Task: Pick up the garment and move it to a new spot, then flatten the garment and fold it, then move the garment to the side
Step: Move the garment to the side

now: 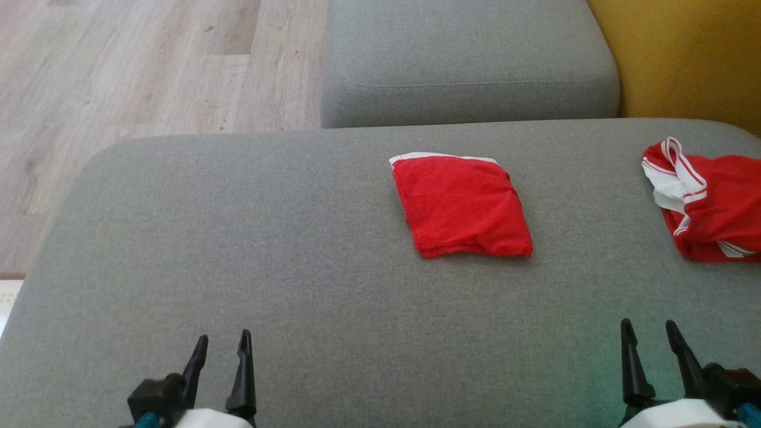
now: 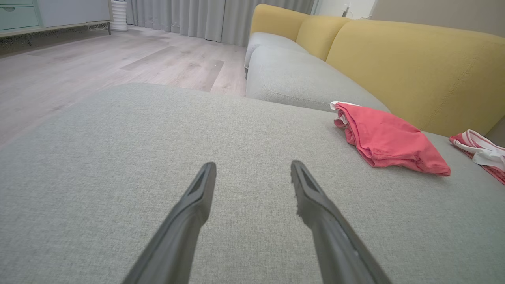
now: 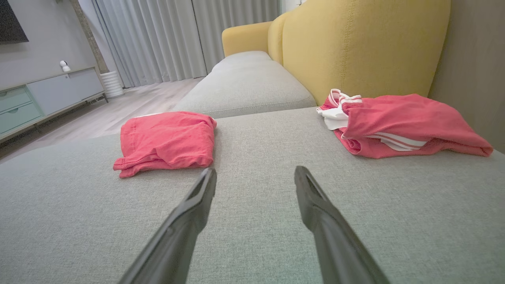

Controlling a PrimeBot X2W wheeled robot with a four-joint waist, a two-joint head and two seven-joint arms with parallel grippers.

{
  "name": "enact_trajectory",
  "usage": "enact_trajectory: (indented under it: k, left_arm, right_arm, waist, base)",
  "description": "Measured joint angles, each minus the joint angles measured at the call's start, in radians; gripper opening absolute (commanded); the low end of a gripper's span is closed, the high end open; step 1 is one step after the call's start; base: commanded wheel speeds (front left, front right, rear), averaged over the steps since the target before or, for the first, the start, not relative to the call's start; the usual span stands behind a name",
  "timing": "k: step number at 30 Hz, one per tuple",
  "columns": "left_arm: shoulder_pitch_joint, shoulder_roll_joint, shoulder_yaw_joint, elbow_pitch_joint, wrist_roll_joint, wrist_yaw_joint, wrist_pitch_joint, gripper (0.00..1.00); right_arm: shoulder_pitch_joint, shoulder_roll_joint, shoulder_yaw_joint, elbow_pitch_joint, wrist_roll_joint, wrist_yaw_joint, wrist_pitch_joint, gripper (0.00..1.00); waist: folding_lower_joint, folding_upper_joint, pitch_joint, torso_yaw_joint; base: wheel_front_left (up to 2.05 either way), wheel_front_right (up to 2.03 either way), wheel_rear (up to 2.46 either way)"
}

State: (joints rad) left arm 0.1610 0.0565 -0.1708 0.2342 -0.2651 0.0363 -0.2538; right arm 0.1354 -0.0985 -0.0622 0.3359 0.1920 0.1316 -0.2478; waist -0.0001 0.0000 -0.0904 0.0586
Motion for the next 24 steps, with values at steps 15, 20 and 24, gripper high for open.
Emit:
enact_trajectory:
  k: [15, 20, 24]
  left_arm:
    - [-0.012, -0.001, -0.013, -0.020, 0.009, -0.003, 0.000, 1.00]
    - [-0.084, -0.001, -0.047, -0.042, 0.009, -0.010, 0.000, 1.00]
    - [-0.173, -0.004, -0.090, -0.047, 0.008, -0.008, 0.000, 1.00]
  right_arm:
    - [-0.142, -0.072, 0.096, -0.106, 0.212, 0.000, 0.243, 1.00]
    - [-0.332, -0.142, 0.070, -0.120, 0.355, 0.000, 0.588, 1.00]
    - [-0.468, -0.175, 0.031, -0.049, 0.366, 0.000, 0.730, 1.00]
  waist:
    - [0.0000, 0.0000, 0.057, 0.028]
    - [0.0000, 0.0000, 0.121, 0.049]
    - [0.0003, 0.0000, 0.189, 0.077]
  base:
    - [0.00, 0.00, 0.00]
    - [0.00, 0.00, 0.00]
    - [0.00, 0.00, 0.00]
